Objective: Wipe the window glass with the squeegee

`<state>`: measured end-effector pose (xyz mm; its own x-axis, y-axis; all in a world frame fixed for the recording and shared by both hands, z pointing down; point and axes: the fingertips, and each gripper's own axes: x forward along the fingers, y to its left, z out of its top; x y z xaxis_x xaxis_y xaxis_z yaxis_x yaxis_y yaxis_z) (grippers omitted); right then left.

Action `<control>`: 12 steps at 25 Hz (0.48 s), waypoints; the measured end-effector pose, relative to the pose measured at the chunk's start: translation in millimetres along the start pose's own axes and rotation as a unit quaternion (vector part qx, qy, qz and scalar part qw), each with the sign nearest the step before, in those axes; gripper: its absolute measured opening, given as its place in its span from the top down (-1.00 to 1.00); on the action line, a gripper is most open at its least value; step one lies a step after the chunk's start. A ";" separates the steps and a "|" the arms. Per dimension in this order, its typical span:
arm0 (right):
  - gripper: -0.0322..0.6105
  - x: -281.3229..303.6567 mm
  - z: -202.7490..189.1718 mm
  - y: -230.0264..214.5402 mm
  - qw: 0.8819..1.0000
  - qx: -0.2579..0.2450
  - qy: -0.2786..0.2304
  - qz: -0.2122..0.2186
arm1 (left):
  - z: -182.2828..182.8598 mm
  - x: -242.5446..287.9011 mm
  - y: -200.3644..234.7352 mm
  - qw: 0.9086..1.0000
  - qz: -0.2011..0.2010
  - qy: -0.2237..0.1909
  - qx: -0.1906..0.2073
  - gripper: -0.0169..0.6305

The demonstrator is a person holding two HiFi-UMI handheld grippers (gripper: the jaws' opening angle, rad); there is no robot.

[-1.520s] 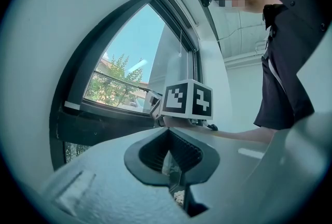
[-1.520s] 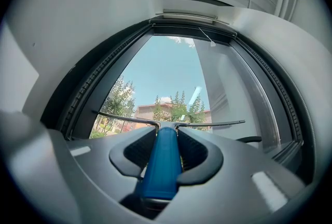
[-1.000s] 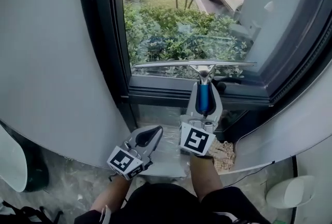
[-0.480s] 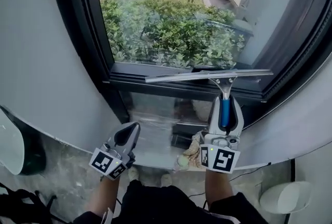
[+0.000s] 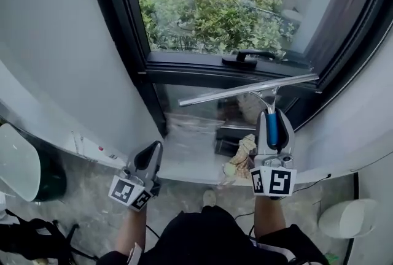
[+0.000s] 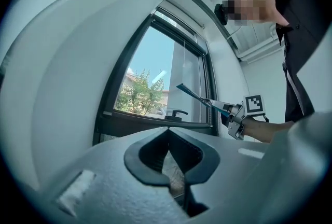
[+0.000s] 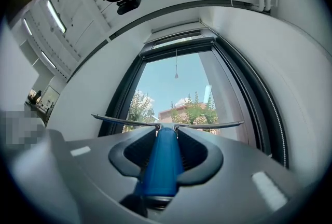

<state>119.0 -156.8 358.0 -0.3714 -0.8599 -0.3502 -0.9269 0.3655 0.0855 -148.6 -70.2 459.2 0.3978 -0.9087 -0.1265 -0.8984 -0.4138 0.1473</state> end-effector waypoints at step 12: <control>0.48 -123.9 29.8 72.1 0.998 0.033 0.030 0.037 | 3.0 -105.0 7.2 0.999 -0.036 0.021 0.007 0.95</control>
<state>99.7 -13.3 379.7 -0.4427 -0.8487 -0.2893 -0.8921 0.4495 0.0463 -197.4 22.4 470.6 0.4686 -0.8782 -0.0957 -0.8695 -0.4777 0.1259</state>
